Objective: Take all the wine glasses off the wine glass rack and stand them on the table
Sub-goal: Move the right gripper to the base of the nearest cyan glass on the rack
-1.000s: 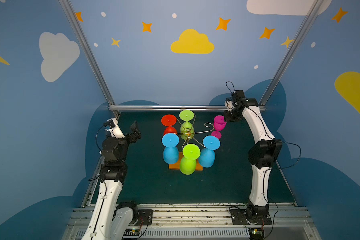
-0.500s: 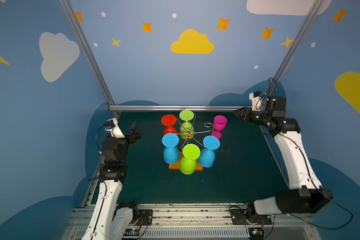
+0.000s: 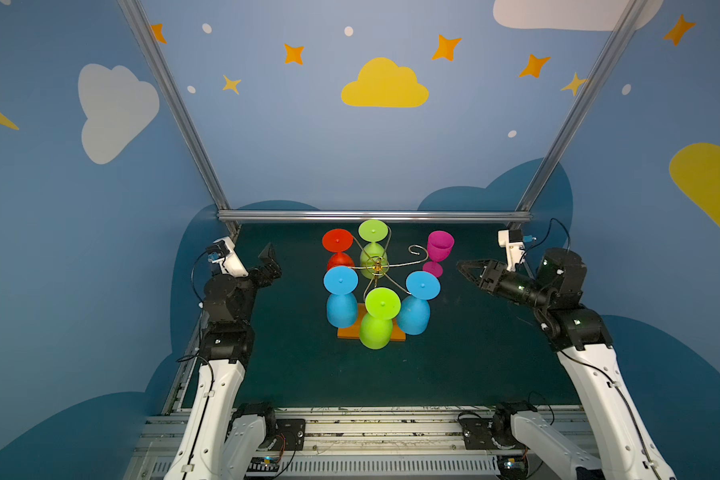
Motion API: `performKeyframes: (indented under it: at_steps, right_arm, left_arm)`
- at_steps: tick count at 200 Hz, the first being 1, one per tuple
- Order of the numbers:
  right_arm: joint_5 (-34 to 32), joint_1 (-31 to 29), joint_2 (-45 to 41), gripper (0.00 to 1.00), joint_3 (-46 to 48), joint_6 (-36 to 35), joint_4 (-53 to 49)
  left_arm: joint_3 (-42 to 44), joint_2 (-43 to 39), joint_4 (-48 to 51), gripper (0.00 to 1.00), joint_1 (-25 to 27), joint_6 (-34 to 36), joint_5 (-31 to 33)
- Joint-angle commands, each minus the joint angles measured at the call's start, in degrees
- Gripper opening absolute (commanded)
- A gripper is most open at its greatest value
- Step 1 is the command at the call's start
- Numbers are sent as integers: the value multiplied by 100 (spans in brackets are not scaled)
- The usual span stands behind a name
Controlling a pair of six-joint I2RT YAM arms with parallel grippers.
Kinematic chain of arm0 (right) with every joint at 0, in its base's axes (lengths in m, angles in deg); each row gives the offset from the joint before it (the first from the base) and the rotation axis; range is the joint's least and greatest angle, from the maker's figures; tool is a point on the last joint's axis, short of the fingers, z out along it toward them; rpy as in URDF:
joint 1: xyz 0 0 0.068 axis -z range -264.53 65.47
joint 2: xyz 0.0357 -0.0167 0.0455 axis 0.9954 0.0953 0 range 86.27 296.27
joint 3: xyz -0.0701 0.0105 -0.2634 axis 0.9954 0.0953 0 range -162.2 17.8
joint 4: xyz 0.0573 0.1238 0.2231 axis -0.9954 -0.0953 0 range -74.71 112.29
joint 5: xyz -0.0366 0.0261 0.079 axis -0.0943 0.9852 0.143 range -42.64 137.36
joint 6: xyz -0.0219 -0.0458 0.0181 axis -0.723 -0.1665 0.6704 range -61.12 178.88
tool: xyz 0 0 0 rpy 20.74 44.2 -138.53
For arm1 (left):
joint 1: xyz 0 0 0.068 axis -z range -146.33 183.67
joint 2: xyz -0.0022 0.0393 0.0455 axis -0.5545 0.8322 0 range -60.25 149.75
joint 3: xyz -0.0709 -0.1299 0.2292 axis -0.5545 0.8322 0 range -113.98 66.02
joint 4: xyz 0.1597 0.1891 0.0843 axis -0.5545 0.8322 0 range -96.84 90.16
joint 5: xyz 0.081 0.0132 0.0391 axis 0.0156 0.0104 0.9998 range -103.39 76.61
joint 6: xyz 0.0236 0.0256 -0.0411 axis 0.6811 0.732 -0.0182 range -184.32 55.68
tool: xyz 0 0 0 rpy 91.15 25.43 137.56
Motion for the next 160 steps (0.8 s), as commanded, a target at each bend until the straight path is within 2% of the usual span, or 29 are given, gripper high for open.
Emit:
performKeyframes:
  at_steps: [1,29,126,160]
  right_arm:
    - [55,-250,-68,40,71,335,269]
    - [147,-592,41,40,87,520,466]
    - [144,-1127,216,40,60,486,117]
    - [151,-1233,227,36,73,538,149]
  left_arm:
    - [16,13,-12,99,-23,-36,-49]
    - [17,24,-19,99,-27,-69,-85]
    - [19,-14,-21,99,-57,-86,-111]
    - [16,-40,-13,99,-66,-85,-104]
